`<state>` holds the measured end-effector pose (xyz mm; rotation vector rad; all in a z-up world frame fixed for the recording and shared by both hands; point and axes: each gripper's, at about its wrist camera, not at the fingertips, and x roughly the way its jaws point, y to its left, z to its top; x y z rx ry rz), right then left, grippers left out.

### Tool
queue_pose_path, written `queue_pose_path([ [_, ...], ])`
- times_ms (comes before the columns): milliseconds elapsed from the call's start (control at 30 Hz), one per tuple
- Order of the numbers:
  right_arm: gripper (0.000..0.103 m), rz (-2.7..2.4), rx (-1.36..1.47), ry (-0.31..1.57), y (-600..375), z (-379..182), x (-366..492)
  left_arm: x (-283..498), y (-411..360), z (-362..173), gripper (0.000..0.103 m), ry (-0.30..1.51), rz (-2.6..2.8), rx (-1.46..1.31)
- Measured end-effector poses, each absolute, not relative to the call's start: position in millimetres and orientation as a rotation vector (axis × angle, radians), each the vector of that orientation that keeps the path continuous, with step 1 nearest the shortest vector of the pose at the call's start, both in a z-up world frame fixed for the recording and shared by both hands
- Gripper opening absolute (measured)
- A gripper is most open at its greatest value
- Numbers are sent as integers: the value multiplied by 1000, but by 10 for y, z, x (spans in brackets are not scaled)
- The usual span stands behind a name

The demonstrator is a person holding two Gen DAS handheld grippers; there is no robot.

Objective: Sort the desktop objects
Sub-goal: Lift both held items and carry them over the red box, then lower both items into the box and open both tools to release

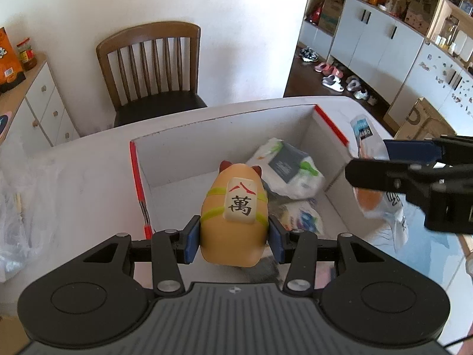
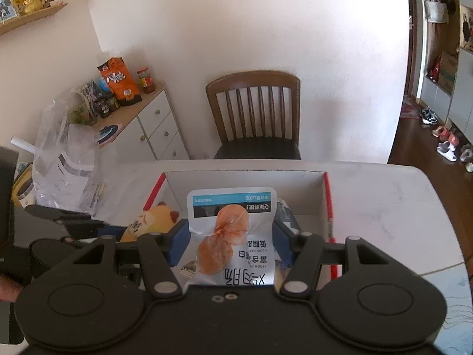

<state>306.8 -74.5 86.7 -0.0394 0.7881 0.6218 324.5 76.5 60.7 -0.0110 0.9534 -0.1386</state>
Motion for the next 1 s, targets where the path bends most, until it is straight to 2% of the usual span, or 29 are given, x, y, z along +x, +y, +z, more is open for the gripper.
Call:
queue_pose_path([
  [567, 59, 615, -64, 869, -484, 285, 3367, 3869, 875, 80, 46, 1052, -94, 38],
  [1000, 59, 614, -125, 925, -390, -10, 3314, 3981, 805, -123, 46, 1103, -64, 91],
])
